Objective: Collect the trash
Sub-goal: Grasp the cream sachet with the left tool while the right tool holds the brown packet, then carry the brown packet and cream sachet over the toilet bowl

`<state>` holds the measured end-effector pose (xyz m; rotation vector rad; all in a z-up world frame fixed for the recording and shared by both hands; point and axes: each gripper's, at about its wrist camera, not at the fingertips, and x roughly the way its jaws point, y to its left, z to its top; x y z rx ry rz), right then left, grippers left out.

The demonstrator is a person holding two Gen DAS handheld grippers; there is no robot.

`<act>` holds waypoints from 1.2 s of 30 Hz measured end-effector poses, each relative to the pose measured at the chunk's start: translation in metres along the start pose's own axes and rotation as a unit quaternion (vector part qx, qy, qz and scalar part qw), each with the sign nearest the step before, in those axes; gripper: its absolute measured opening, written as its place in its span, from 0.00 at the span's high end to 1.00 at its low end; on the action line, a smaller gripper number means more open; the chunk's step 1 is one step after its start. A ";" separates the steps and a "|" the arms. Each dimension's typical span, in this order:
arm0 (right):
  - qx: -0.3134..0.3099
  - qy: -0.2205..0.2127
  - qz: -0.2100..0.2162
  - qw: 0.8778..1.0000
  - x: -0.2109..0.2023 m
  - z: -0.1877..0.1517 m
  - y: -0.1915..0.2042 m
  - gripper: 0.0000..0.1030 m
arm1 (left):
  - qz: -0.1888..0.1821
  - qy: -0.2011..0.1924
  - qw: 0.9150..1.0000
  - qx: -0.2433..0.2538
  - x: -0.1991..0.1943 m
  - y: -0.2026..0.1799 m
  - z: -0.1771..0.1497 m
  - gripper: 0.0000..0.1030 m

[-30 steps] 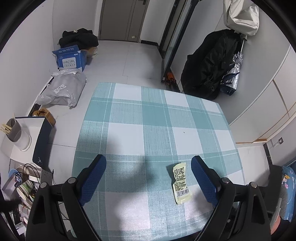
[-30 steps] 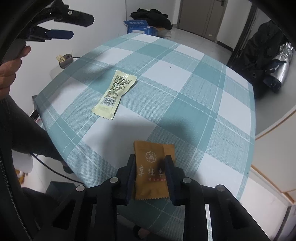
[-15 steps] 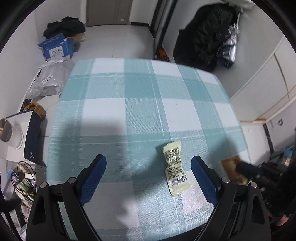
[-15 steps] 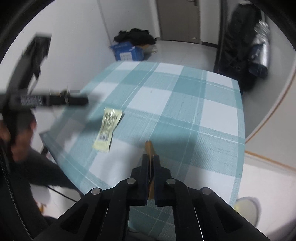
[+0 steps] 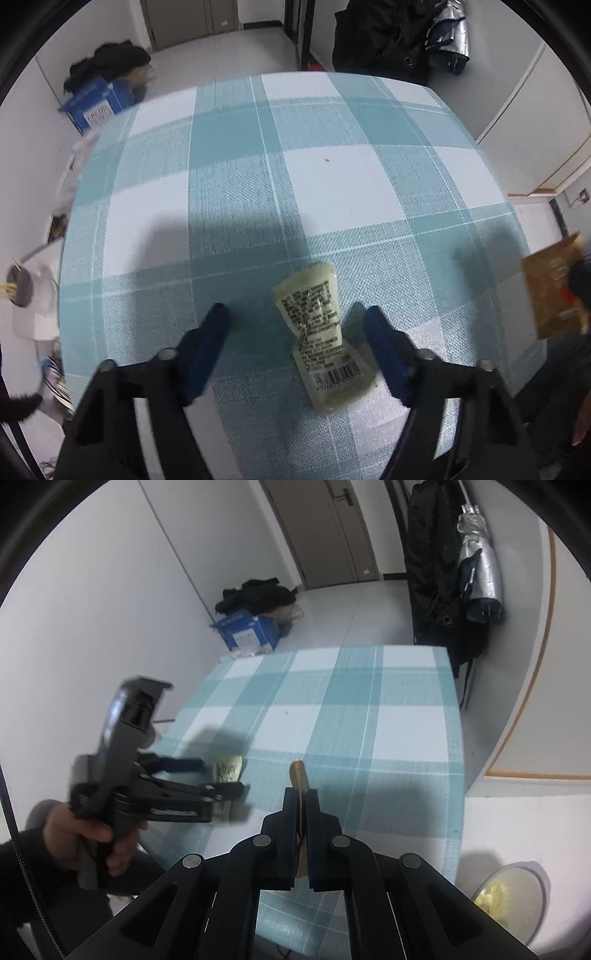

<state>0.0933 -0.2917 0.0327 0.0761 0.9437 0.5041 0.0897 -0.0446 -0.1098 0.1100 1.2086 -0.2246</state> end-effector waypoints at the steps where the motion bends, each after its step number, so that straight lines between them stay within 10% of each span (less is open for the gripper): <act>1: 0.000 -0.004 0.000 1.000 -0.003 0.001 -0.001 0.97 | 0.006 -0.002 1.000 0.009 -0.001 -0.003 0.000 0.53; 4: 0.008 -0.021 0.006 1.000 -0.012 0.004 -0.004 0.97 | 0.008 -0.004 1.000 0.024 -0.005 -0.013 -0.002 0.81; 8: 0.016 -0.036 0.013 0.999 -0.021 0.008 -0.008 0.97 | 0.022 -0.008 0.999 0.033 -0.007 -0.022 -0.004 0.89; 36: 0.079 -0.196 0.013 0.977 -0.155 0.058 -0.071 0.97 | -0.063 -0.062 0.994 0.062 -0.060 -0.108 0.052 0.94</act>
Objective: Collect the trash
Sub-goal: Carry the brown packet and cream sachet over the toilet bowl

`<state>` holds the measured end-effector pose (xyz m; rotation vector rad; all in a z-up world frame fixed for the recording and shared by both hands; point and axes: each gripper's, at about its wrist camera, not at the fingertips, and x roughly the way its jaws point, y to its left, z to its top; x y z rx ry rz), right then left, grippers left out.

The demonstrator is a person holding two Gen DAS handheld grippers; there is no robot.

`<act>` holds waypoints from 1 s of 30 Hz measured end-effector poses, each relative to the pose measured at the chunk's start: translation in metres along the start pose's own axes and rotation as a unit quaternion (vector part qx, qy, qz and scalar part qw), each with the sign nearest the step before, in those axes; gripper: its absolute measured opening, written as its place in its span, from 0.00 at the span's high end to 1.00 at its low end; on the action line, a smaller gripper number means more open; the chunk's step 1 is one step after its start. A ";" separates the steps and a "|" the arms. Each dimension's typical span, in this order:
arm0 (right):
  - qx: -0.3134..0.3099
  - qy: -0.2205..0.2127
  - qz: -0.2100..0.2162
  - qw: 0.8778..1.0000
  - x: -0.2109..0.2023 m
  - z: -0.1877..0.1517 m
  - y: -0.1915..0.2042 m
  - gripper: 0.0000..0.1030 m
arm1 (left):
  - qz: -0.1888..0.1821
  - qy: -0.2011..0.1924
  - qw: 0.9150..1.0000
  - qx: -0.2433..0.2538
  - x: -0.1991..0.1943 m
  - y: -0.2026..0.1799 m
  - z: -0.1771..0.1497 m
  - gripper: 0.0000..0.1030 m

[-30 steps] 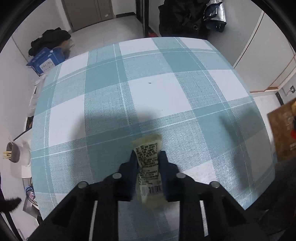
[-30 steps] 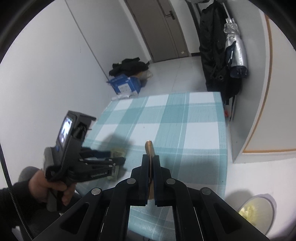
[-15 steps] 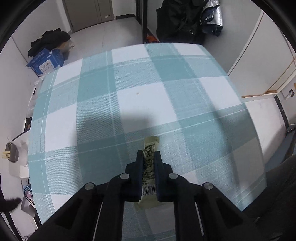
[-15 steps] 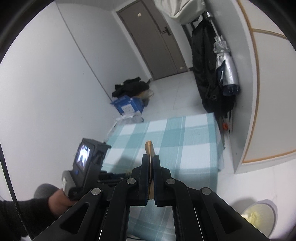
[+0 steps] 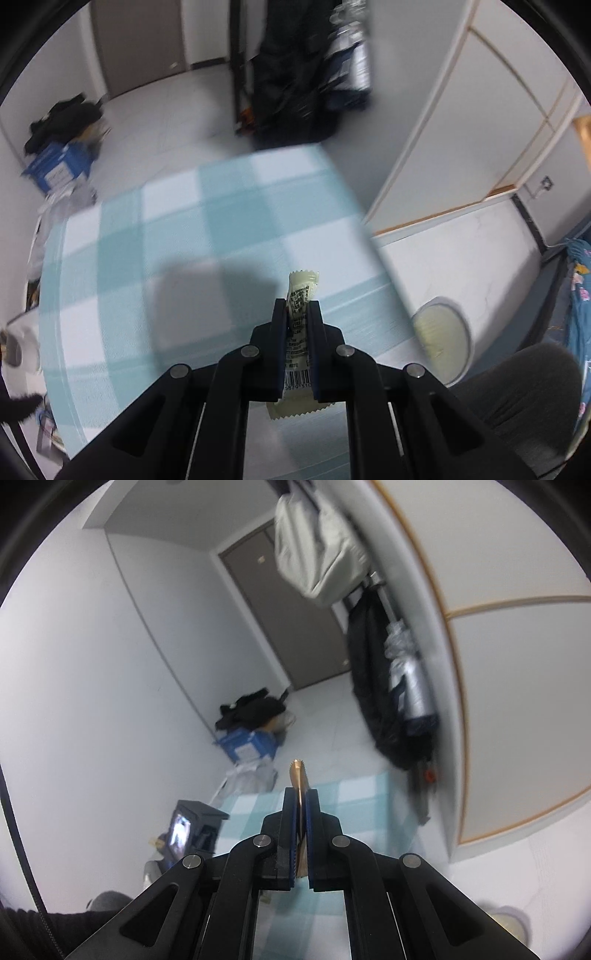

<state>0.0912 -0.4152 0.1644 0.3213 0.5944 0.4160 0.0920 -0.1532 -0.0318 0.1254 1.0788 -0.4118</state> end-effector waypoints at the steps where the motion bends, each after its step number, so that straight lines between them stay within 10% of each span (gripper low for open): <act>1: 0.001 -0.004 -0.004 1.000 -0.004 0.003 -0.004 0.97 | -0.005 -0.006 1.000 0.008 -0.004 -0.008 0.007 0.94; 12: 0.089 -0.035 -0.098 0.991 -0.070 -0.009 -0.108 0.97 | -0.103 -0.014 0.987 0.122 0.004 -0.121 0.064 0.94; 22: 0.201 0.014 -0.177 0.963 -0.091 -0.080 -0.216 0.97 | -0.210 0.130 0.949 0.194 0.101 -0.220 0.056 0.94; 30: 0.278 0.078 -0.193 0.938 -0.072 -0.150 -0.277 0.97 | -0.206 0.227 0.923 0.233 0.169 -0.264 0.010 0.94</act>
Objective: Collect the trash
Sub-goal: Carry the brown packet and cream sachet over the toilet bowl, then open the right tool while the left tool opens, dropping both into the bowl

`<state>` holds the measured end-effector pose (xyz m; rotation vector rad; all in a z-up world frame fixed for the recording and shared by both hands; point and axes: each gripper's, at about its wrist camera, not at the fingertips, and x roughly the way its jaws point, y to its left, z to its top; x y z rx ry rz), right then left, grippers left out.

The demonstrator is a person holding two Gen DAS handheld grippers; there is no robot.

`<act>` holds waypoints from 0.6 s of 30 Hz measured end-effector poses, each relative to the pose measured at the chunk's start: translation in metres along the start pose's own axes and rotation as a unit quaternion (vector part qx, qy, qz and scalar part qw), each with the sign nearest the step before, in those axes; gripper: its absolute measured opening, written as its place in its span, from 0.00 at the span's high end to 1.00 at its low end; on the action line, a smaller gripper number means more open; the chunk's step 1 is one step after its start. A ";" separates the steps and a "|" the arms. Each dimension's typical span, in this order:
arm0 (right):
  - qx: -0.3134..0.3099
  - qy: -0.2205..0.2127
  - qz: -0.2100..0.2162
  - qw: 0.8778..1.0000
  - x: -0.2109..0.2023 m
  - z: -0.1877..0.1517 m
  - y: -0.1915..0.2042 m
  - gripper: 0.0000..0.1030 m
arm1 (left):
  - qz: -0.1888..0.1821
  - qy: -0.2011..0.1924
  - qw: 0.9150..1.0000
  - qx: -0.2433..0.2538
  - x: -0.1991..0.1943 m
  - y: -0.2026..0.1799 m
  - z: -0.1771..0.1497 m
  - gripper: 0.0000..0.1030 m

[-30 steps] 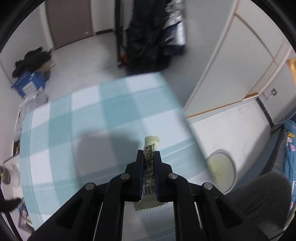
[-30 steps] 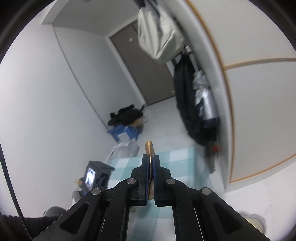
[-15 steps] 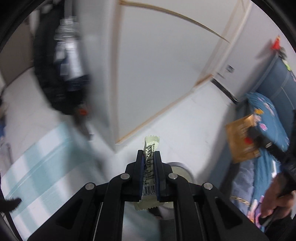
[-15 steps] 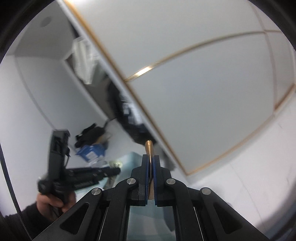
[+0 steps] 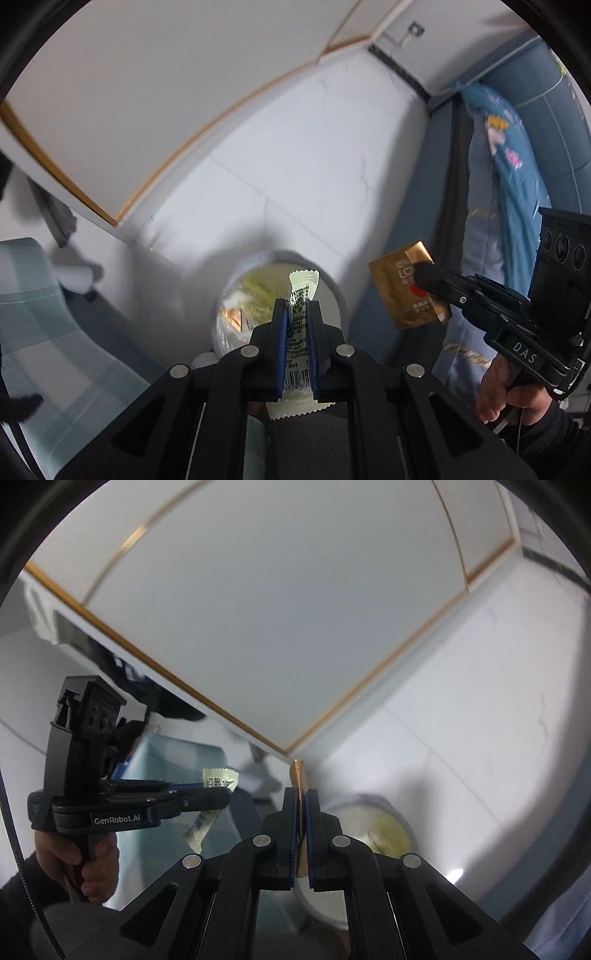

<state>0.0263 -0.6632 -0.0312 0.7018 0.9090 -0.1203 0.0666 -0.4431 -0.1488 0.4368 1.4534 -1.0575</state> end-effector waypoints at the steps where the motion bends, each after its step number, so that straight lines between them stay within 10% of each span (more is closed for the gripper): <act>1: 0.008 0.007 -0.001 1.000 0.007 -0.002 -0.005 0.97 | -0.004 0.012 1.000 -0.002 0.007 0.000 0.000 0.94; 18: 0.108 0.102 -0.013 0.989 0.094 -0.054 -0.048 0.87 | -0.016 0.117 0.991 -0.063 0.083 0.029 -0.006 0.92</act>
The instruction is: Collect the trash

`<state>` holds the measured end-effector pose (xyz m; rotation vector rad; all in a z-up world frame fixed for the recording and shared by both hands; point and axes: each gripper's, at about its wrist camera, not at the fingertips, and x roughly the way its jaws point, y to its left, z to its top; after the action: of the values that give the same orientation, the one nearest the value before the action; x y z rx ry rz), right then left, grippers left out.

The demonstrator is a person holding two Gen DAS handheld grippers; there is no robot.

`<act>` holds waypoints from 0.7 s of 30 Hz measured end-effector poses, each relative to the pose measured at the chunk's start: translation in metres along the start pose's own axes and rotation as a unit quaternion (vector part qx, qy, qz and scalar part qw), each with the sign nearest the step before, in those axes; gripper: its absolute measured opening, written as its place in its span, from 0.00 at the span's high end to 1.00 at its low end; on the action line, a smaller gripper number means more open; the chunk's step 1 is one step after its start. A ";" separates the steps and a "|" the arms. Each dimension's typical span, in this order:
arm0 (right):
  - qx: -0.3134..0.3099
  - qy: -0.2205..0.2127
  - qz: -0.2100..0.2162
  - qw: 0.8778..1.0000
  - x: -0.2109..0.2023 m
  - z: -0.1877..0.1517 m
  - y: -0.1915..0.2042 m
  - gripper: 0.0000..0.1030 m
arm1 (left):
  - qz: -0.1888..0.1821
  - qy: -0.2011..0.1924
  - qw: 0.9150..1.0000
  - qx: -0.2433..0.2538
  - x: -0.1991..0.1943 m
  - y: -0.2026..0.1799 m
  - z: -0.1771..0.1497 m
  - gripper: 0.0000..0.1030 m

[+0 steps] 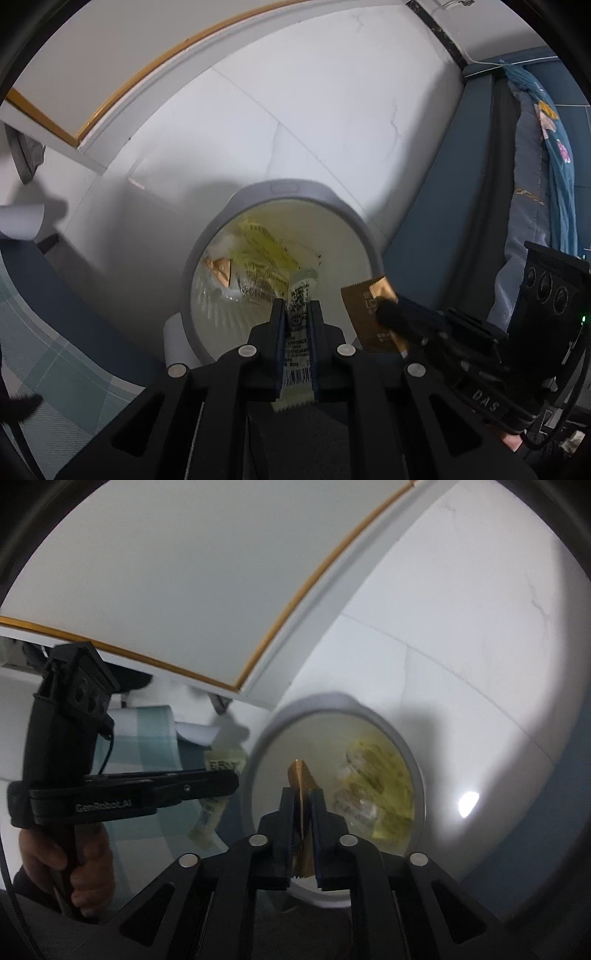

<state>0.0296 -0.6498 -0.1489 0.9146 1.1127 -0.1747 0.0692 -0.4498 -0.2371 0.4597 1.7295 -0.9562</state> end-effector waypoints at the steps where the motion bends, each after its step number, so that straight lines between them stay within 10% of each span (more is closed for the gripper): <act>1: 0.002 0.007 0.002 1.000 -0.002 -0.003 -0.006 0.85 | -0.004 0.003 1.000 -0.003 0.001 0.001 0.000 0.92; 10: 0.022 0.020 -0.002 1.000 -0.001 -0.017 -0.013 0.58 | 0.007 -0.018 1.000 0.006 -0.022 0.001 -0.011 0.51; 21: 0.004 -0.006 -0.019 1.000 -0.043 -0.027 0.008 0.30 | 0.066 -0.054 0.994 0.062 -0.072 -0.023 -0.040 0.44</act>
<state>-0.0047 -0.6389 -0.1127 0.8996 1.1198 -0.2162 0.0550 -0.4216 -0.1576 0.5854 1.5285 -0.9790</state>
